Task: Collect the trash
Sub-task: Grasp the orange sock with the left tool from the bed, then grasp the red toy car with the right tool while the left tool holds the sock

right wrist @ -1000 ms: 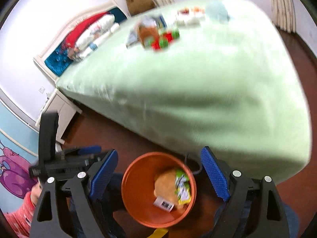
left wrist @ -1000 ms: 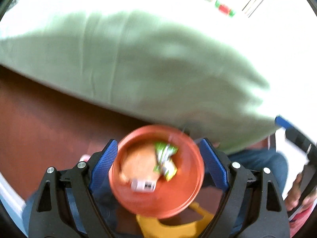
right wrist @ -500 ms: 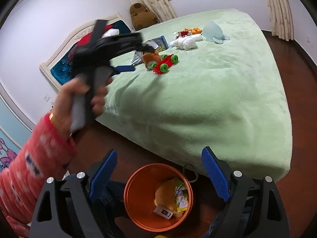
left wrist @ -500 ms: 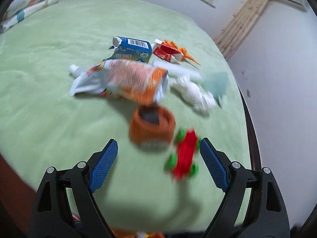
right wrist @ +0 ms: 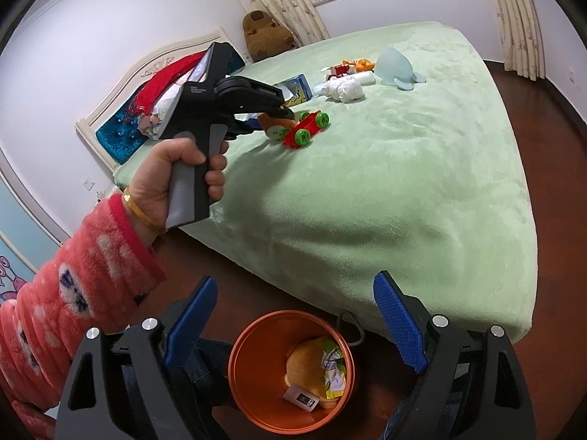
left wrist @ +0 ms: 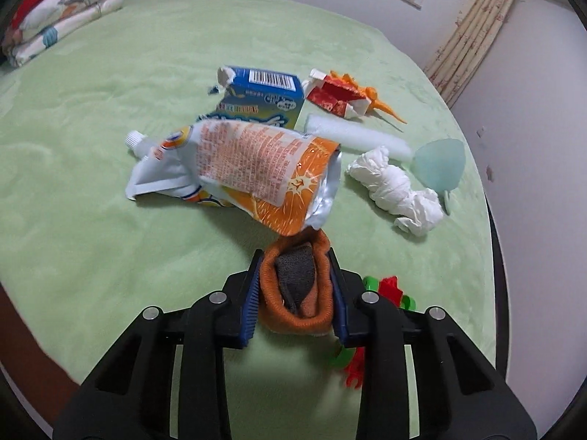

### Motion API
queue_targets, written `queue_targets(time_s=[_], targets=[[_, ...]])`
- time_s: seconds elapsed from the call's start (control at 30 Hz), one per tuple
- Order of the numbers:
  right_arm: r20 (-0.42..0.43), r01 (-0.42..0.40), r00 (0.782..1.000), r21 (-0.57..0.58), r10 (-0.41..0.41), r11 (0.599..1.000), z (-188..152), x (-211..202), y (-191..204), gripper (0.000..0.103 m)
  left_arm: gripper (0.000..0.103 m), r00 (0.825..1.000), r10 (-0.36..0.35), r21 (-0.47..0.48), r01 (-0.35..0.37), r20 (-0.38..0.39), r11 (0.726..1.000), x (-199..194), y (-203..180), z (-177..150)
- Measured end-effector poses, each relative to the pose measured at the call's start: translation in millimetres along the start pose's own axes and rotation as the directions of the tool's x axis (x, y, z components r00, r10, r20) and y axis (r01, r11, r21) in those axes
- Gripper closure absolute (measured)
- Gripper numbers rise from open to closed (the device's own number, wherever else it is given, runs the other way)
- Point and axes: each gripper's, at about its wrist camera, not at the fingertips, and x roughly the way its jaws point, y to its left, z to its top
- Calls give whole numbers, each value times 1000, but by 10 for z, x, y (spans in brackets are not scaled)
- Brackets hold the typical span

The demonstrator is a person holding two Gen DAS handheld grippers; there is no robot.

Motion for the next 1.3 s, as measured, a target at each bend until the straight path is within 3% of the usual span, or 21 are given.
queue_targets(time_s=[0.37,0.6,0.77,0.9,1.13,1.2,1.27,1.3], targets=[[30,13,999,-18,-12,1000,153,-17,131,18,72,990,7,90,-20,139,996,-996,56,-370],[86,48,995,-50,-43,998,544,132,307,18,72,973,63,127,-92,222,988,-1648,183,-823],[131,140,983,-78,-129,987,902,441,431,18,72,965,95,113,-126,244,986,-1890,320,-1111],[113,219,971,-60,-212,974,1243,901,469,18,72,964,103,90,-129,245,988,-1954,426,-1228],[2,368,930,6,-368,930,1572,1601,324,19,72,966,112,49,-126,232,991,-1999,633,-1364],[-31,385,923,14,-384,923,1602,1738,286,29,72,966,116,43,-129,230,991,-1991,670,-1369],[-64,404,913,15,-403,914,1598,1826,241,54,72,967,118,40,-130,227,991,-1987,694,-1384],[-67,406,912,17,-404,914,1586,1847,229,59,72,967,117,38,-129,226,991,-1986,706,-1388]])
